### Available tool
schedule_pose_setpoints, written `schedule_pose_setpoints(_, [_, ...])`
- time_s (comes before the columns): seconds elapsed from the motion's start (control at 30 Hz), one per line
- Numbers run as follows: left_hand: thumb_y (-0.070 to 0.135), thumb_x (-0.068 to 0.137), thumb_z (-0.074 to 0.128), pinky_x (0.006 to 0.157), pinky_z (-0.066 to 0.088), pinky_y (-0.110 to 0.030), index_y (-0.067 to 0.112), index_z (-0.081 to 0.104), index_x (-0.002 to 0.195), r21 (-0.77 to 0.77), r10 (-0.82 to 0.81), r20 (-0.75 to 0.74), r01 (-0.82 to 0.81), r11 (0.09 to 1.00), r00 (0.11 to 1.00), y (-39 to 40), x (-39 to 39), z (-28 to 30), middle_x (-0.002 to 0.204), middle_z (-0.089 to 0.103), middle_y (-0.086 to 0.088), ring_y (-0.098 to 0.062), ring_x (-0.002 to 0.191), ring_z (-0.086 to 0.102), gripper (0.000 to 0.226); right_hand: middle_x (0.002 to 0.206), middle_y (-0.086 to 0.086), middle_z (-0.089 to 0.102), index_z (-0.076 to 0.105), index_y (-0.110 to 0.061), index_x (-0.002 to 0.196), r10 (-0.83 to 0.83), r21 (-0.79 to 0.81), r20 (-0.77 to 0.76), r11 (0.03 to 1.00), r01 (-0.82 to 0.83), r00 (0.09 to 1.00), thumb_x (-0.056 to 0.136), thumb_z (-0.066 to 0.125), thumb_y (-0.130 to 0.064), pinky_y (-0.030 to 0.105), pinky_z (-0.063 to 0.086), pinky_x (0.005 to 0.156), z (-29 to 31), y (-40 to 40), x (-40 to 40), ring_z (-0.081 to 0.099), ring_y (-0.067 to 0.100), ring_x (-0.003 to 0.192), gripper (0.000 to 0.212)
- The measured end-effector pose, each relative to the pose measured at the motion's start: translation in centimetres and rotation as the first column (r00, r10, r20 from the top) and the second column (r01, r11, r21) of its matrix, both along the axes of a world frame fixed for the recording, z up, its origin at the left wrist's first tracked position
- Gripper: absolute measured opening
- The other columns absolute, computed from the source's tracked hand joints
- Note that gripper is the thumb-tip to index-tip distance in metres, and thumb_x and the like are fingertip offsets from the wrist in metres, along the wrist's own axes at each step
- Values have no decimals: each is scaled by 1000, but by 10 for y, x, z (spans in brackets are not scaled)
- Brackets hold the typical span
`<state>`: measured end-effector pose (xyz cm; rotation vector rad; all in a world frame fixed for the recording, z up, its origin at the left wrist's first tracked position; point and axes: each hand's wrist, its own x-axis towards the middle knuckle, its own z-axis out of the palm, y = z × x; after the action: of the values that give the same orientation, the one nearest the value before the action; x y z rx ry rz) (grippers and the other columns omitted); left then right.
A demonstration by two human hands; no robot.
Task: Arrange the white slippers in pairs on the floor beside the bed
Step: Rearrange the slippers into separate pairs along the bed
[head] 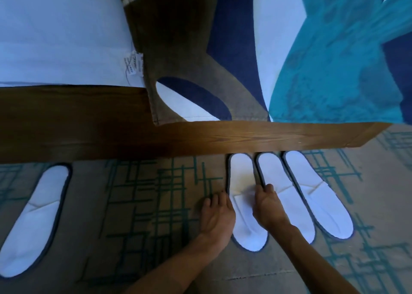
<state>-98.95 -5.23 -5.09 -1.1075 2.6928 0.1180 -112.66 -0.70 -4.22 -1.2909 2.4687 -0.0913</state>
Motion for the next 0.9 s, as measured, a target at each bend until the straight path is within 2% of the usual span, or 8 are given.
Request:
schedule_pose_setpoints(0.23, [12, 88, 58, 104, 36, -49, -7, 12, 146, -21, 29, 3, -29, 999, 1000, -6, 14, 0, 142, 37, -27, -38, 125, 43, 76, 129, 23, 41, 38, -6, 132, -64, -27, 166, 997, 69, 984, 87, 47, -7, 39, 46, 93, -2, -10, 12, 49, 36, 111, 46])
schedule_pose_setpoints(0.3, [14, 87, 61, 106, 35, -50, -6, 13, 145, -24, 34, 39, -33, 999, 999, -12, 21, 0, 142, 36, -27, -38, 126, 41, 78, 132, 19, 42, 33, -9, 136, -67, -54, 183, 995, 78, 981, 91, 47, -15, 35, 50, 93, -5, -12, 21, 54, 28, 106, 48])
schedule_pose_setpoints(0.37, [14, 87, 62, 108, 32, -51, -4, 13, 146, -18, 31, 76, -30, 999, 997, -17, 29, 0, 145, 33, -27, -39, 129, 38, 79, 132, 13, 47, 33, -13, 136, -89, -78, 230, 991, 110, 969, 94, 43, -22, 31, 52, 86, -3, -14, 30, 56, 13, 90, 44])
schedule_pose_setpoints(0.4, [15, 87, 62, 110, 30, -51, -4, 14, 146, -16, 29, 91, -28, 999, 995, -20, 34, -1, 146, 32, -27, -40, 130, 37, 78, 133, 12, 46, 32, -13, 136, -86, -80, 236, 991, 108, 968, 94, 43, -22, 30, 51, 86, -2, -16, 33, 55, 12, 90, 44])
schedule_pose_setpoints(0.5, [17, 88, 61, 112, 27, -50, -2, 16, 146, -13, 24, 120, -22, 1000, 992, -27, 47, -1, 149, 29, -25, -39, 134, 33, 76, 136, 13, 38, 33, -9, 138, 8, -73, 208, 997, 8, 978, 88, 51, -15, 30, 48, 92, 2, -21, 46, 53, 24, 110, 53])
schedule_pose_setpoints(0.67, [16, 92, 54, 114, 25, -50, -6, 17, 144, -2, 40, 112, -40, 999, 993, -37, 76, -5, 150, 27, -26, -40, 135, 31, 68, 130, 8, 46, 49, -15, 124, 149, -117, 222, 985, -126, 964, 84, 57, -16, 26, 44, 95, 4, -34, 71, 50, 21, 111, 40])
schedule_pose_setpoints(0.8, [15, 94, 50, 114, 26, -48, -3, 15, 146, -6, 70, 79, -70, 998, 994, -50, 108, -7, 151, 28, -24, -38, 135, 32, 65, 131, 8, 47, 48, -15, 125, 252, -128, 219, 965, -228, 943, 86, 56, -18, 25, 42, 96, 9, -46, 96, 49, 20, 115, 40])
schedule_pose_setpoints(0.9, [15, 95, 47, 113, 26, -46, 0, 13, 147, -16, 114, 43, -113, 993, 993, -59, 136, -6, 151, 29, -21, -35, 136, 34, 63, 133, 12, 44, 47, -10, 127, 329, -90, 231, 944, -316, 916, 83, 55, -11, 23, 38, 99, 11, -58, 115, 44, 23, 119, 45])
